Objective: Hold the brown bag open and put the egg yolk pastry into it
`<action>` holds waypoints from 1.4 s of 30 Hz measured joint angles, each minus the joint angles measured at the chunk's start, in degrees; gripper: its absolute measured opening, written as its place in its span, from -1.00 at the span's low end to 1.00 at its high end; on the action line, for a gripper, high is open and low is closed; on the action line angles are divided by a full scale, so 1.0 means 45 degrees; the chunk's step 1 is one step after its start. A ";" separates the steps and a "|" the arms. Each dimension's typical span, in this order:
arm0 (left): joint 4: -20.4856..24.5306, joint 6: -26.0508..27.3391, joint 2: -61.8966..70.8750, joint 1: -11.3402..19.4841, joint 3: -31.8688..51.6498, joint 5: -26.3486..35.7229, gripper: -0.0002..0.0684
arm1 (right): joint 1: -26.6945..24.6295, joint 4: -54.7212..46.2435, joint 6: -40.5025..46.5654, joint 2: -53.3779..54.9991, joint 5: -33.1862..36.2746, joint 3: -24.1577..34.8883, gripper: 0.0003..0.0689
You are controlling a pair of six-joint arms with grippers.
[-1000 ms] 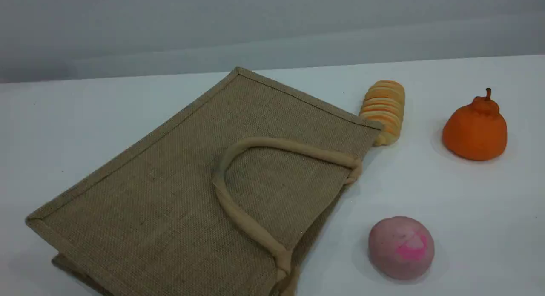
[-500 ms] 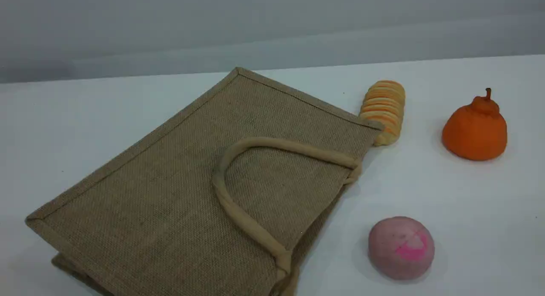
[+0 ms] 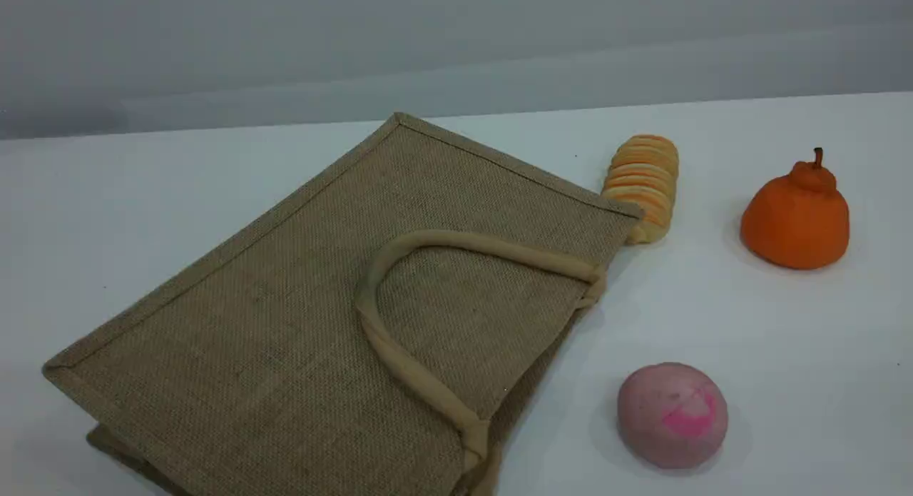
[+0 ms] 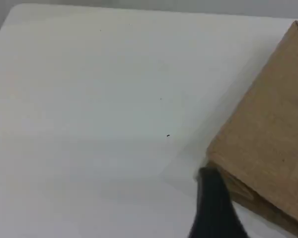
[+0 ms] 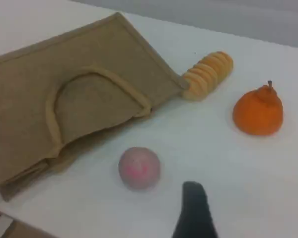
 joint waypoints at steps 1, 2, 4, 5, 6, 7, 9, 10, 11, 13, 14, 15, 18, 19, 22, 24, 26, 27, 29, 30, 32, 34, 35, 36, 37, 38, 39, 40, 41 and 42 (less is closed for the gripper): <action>0.0000 0.0000 0.0000 0.0000 0.0000 0.0000 0.12 | -0.0161 0.0000 0.0000 0.0000 0.0000 0.0000 0.29; 0.0000 0.0000 0.0000 0.0000 0.0000 0.0000 0.12 | -0.0385 0.0000 0.0000 0.0000 0.0000 0.0000 0.29; 0.0000 0.0000 0.0000 -0.0016 0.0000 0.0000 0.12 | -0.1229 0.0246 0.0000 0.0000 0.0000 0.0000 0.29; 0.0000 0.0000 0.0000 -0.0016 0.0000 0.0000 0.12 | -0.1735 0.0246 0.0000 -0.0016 0.0000 0.0000 0.29; 0.0000 0.0000 0.0000 -0.0016 0.0000 0.0000 0.12 | -0.2128 0.0214 0.0000 -0.0060 0.0000 0.0000 0.29; 0.0000 0.0000 0.0000 -0.0016 0.0000 0.0000 0.12 | -0.2574 0.0214 0.0000 -0.0076 0.0000 0.0000 0.29; 0.0000 0.0000 0.0000 -0.0016 0.0000 0.0000 0.12 | -0.3367 0.0214 0.0000 -0.0076 0.0000 0.0000 0.29; 0.0000 0.0000 0.0000 -0.0016 0.0000 0.0000 0.12 | -0.3640 0.0214 0.0000 -0.0088 0.0000 0.0000 0.29; 0.0000 0.0000 0.0000 -0.0016 0.0000 0.0000 0.12 | -0.3905 0.0214 0.0000 -0.0088 0.0000 0.0000 0.29; 0.0000 0.0000 0.0000 -0.0016 0.0000 0.0000 0.12 | -0.4152 0.0229 0.0000 -0.0099 0.0000 0.0000 0.29; 0.0000 0.0000 0.0000 -0.0016 0.0000 0.0000 0.12 | -0.4152 0.0251 0.0000 -0.0099 0.0000 0.0000 0.29; 0.0000 0.0000 0.0000 -0.0016 0.0000 -0.0013 0.12 | -0.4152 0.0251 0.0000 -0.0099 0.0000 0.0000 0.29; 0.0000 0.0000 0.0000 -0.0016 0.0000 -0.0013 0.12 | -0.4152 0.0278 0.0000 -0.0099 0.0000 0.0000 0.29; 0.0000 0.0000 0.0000 -0.0016 0.0000 -0.0013 0.12 | -0.4152 0.0278 0.0000 -0.0099 0.0000 0.0000 0.29; 0.0000 0.0000 0.0000 -0.0016 0.0000 -0.0013 0.12 | -0.4152 0.0280 0.0000 -0.0099 0.0000 0.0000 0.29; 0.0000 0.0000 0.0000 -0.0016 0.0000 -0.0013 0.12 | -0.4152 0.0280 0.0000 -0.0099 0.0000 0.0000 0.29; 0.0000 0.0000 0.0000 -0.0016 0.0000 -0.0013 0.12 | -0.4152 0.0292 0.0000 -0.0099 0.0000 0.0000 0.29; 0.0000 0.0000 0.0000 -0.0016 0.0000 -0.0013 0.12 | -0.4152 0.0292 0.0000 -0.0099 0.0000 0.0000 0.29; 0.0000 -0.0004 0.0000 -0.0016 0.0000 -0.0013 0.12 | -0.4152 0.0292 0.0000 -0.0099 0.0000 0.0000 0.29; 0.0000 -0.0004 0.0000 -0.0030 0.0000 -0.0013 0.12 | -0.4152 0.0292 0.0000 -0.0099 0.0000 0.0000 0.29; 0.0000 -0.0004 0.0000 -0.0031 0.0000 -0.0013 0.12 | -0.4152 0.0292 0.0000 -0.0099 0.0000 0.0000 0.29; 0.0000 -0.0004 0.0000 -0.0020 0.0000 -0.0013 0.12 | -0.4152 0.0292 0.0000 -0.0099 0.0000 0.0000 0.29; 0.0000 -0.0004 0.0000 -0.0020 0.0000 -0.0013 0.12 | -0.4152 0.0292 0.0000 -0.0099 0.0000 0.0000 0.29; 0.0000 -0.0004 0.0000 -0.0020 0.0011 -0.0013 0.12 | -0.4152 0.0292 0.0000 -0.0099 0.0000 0.0000 0.29; 0.0000 -0.0004 0.0000 -0.0020 0.0011 -0.0013 0.12 | -0.4152 0.0292 0.0000 -0.0099 -0.0013 0.0000 0.29; 0.0000 -0.0004 0.0000 -0.0020 0.0011 -0.0013 0.12 | -0.4152 0.0292 0.0000 -0.0099 -0.0013 0.0000 0.29; 0.0000 -0.0004 0.0000 -0.0020 0.0011 -0.0013 0.12 | -0.4152 0.0292 0.0000 -0.0099 -0.0013 0.0000 0.29; 0.0000 -0.0004 0.0000 -0.0020 0.0011 -0.0013 0.12 | -0.4152 0.0292 0.0000 -0.0099 -0.0013 0.0000 0.29; 0.0000 -0.0004 0.0000 -0.0020 0.0011 -0.0013 0.12 | -0.4152 0.0292 0.0000 -0.0099 -0.0013 0.0000 0.29; 0.0000 -0.0004 0.0000 -0.0020 0.0011 -0.0013 0.12 | -0.4152 0.0292 0.0000 -0.0099 -0.0013 0.0000 0.29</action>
